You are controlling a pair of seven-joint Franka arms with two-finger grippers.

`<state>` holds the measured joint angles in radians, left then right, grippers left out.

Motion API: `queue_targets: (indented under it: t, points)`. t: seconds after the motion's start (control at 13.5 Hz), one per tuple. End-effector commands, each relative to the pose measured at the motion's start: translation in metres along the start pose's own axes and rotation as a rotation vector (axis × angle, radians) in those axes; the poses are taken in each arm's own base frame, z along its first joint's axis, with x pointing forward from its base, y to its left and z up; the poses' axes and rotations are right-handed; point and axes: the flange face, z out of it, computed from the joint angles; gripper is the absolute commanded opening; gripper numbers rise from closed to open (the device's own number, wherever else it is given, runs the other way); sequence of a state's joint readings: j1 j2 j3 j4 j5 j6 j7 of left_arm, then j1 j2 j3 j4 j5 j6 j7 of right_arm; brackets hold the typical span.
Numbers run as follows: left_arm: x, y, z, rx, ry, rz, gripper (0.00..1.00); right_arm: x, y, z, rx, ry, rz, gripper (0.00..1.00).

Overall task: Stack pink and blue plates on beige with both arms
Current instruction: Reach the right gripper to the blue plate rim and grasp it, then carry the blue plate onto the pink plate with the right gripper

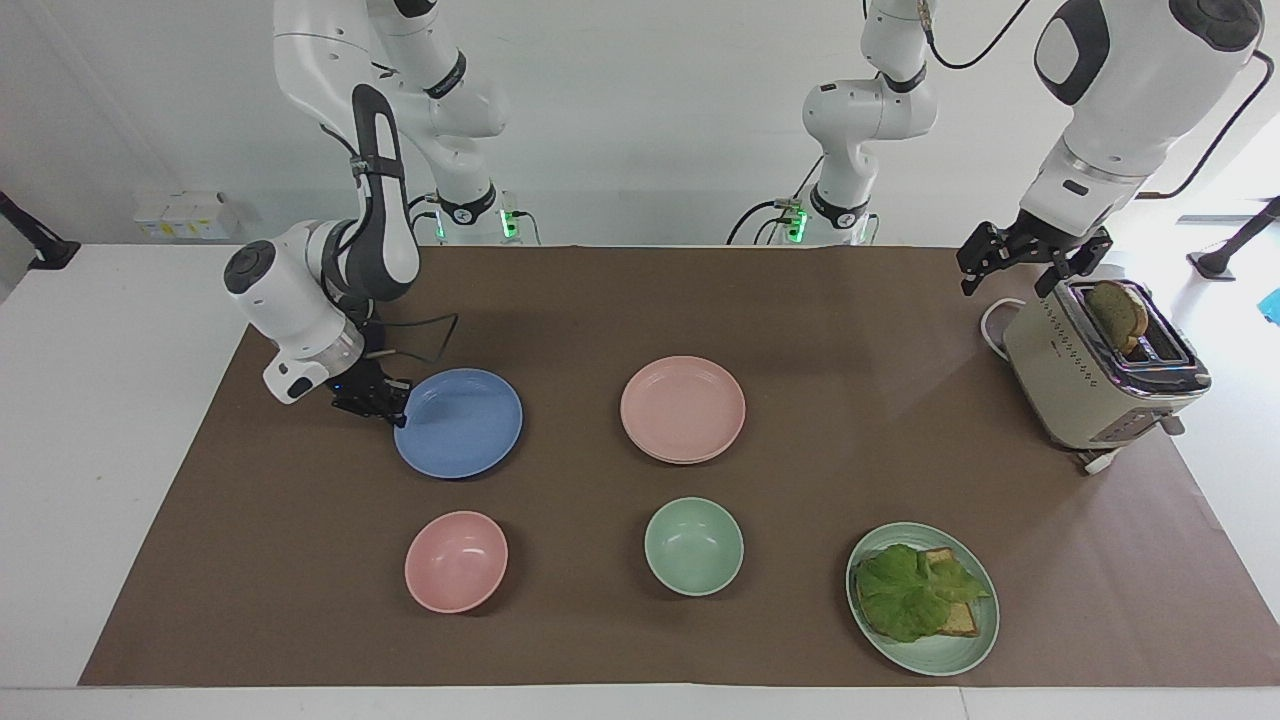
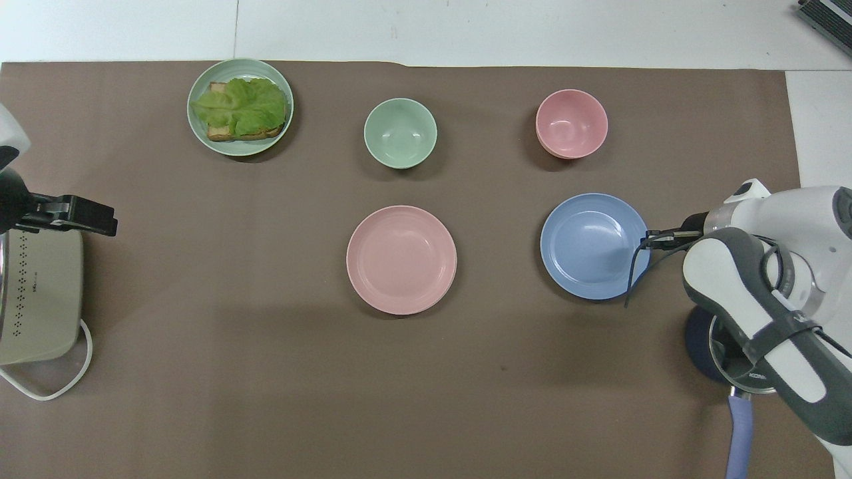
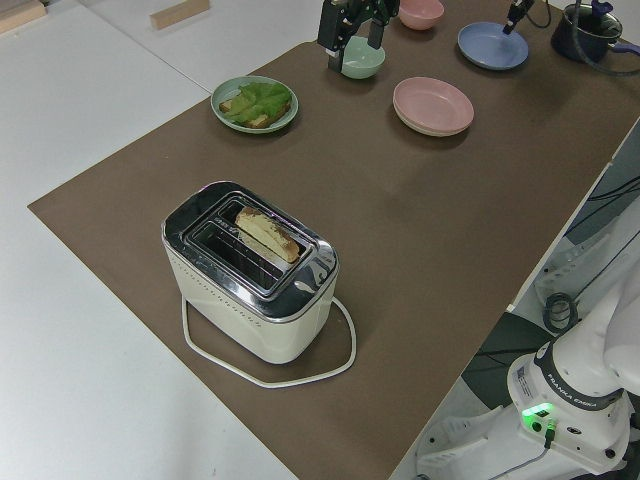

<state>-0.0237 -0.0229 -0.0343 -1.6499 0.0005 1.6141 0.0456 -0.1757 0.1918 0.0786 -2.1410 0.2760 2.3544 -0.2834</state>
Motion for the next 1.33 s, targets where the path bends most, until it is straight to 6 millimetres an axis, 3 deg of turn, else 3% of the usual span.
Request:
queue_targets:
  t: [0.0, 0.3, 0.59, 0.67, 0.81, 0.96, 1.26]
  points:
    - [-0.002, -0.002, -0.002, 0.013, -0.006, 0.012, 1.0, 0.002, -0.028, -0.027, 0.056, 0.021, -0.036, 0.0]
    - [-0.002, -0.002, -0.002, 0.013, -0.006, 0.012, 1.0, 0.011, -0.083, -0.046, 0.123, 0.042, -0.071, 0.0]
    - [-0.002, -0.002, -0.003, 0.013, -0.005, 0.012, 1.0, 0.014, -0.143, -0.042, 0.151, 0.039, -0.055, 0.0]
    - [-0.002, -0.002, -0.003, 0.013, -0.005, 0.012, 1.0, 0.016, -0.161, -0.042, 0.155, 0.041, -0.024, 0.0]
    - [-0.002, -0.002, -0.003, 0.013, -0.005, 0.012, 1.0, 0.005, -0.218, -0.033, 0.152, 0.011, 0.013, 0.0]
    - [-0.002, -0.002, -0.002, 0.013, -0.006, 0.01, 1.0, 0.002, -0.254, -0.036, 0.151, 0.014, 0.059, 0.0]
    - [-0.002, -0.002, -0.003, 0.013, -0.005, 0.01, 1.0, -0.016, -0.313, 0.006, 0.141, -0.018, 0.089, 0.0]
